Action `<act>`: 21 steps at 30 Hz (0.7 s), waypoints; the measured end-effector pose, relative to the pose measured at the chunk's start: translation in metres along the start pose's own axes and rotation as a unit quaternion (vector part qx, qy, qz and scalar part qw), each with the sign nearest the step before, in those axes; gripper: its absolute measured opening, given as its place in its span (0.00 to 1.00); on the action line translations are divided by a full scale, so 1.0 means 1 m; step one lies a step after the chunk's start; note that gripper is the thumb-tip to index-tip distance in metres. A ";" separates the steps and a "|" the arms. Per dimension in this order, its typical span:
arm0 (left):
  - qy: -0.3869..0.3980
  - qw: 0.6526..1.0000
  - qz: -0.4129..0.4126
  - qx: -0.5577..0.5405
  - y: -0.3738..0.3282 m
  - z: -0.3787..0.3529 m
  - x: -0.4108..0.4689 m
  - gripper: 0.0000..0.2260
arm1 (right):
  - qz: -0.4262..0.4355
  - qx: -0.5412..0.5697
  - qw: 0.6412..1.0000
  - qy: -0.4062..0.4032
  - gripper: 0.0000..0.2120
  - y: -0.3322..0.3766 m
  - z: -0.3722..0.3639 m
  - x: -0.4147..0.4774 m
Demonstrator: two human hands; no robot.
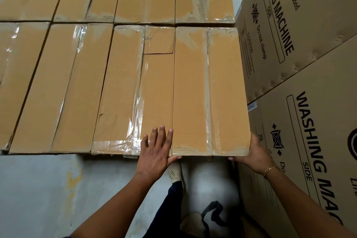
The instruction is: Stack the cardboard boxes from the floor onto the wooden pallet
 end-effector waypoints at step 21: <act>-0.044 0.999 0.020 0.020 0.030 0.004 -0.061 0.43 | 0.041 -0.076 0.993 -0.076 0.63 0.013 -0.008 -0.043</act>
Point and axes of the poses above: each hand's wrist, its own x-axis towards the middle knuckle, its own z-axis out of the back of the hand, y = z × x, the point moved 2 cm from there along x, towards the middle knuckle, and after that the axes turned 5 degrees about y, right-handed, at the moved point
